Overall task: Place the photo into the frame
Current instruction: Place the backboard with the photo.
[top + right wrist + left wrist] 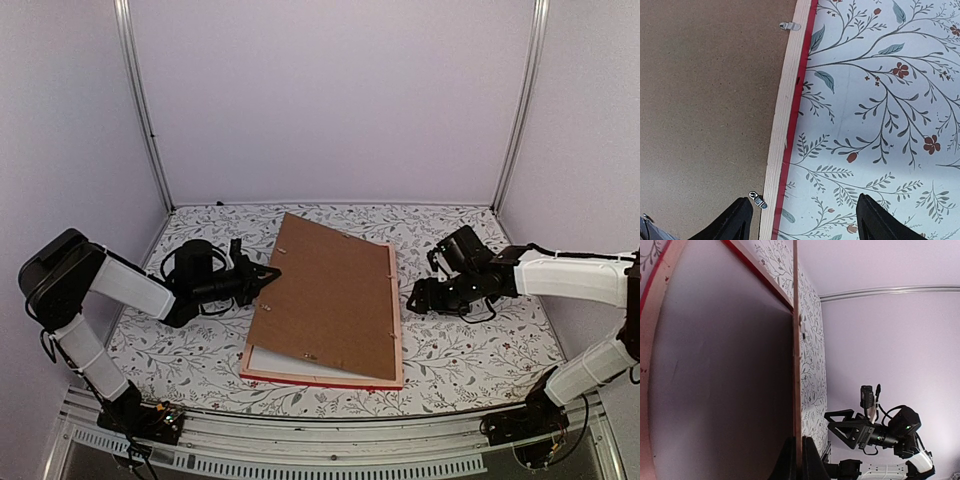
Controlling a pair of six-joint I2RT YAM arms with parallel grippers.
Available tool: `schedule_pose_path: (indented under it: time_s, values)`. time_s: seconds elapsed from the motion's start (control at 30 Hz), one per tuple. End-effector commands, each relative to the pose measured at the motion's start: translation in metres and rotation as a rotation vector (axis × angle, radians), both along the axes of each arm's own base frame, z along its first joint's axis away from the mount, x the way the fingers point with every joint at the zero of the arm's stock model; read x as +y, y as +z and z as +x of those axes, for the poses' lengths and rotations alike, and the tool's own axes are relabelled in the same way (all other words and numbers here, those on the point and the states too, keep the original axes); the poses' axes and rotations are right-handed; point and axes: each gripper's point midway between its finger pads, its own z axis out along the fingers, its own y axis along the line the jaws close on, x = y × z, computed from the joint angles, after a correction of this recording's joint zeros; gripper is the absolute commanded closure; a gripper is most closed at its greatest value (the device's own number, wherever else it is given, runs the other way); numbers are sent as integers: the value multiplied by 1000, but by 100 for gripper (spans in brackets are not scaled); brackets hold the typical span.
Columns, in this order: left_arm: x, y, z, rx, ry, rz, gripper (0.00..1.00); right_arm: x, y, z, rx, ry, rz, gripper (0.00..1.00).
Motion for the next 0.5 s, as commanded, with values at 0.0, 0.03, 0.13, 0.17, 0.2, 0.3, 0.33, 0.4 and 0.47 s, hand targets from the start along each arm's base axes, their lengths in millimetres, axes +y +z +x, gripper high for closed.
schedule_pose_path:
  time_s: [0.0, 0.03, 0.13, 0.17, 0.2, 0.3, 0.33, 0.4, 0.47]
  values:
    - [-8, 23, 6, -122, -3, -16, 100, 1, -6, 1, 1, 8, 0, 25]
    - [-7, 23, 6, -124, -3, -16, 100, 0, -7, 1, 4, 7, 1, 25]
    - [-8, 27, 6, -138, -5, -24, 100, 0, -10, 0, 8, 7, -2, 25]
    - [-9, 28, 6, -141, -8, -28, 100, -1, -12, -1, 12, 6, -3, 25]
    - [-9, 30, 6, -146, -11, -34, 100, 0, -14, -1, 14, 7, -4, 25]
    - [-11, 35, 4, -157, -22, -53, 100, 0, -18, -2, 25, 10, -8, 25]
    - [-11, 38, 3, -163, -25, -61, 100, -1, -19, -2, 27, 10, -9, 25]
    - [-11, 39, 4, -165, -25, -64, 100, 0, -20, -2, 28, 12, -9, 25]
    - [-11, 40, 4, -168, -24, -63, 100, 0, -20, -2, 29, 14, -8, 25]
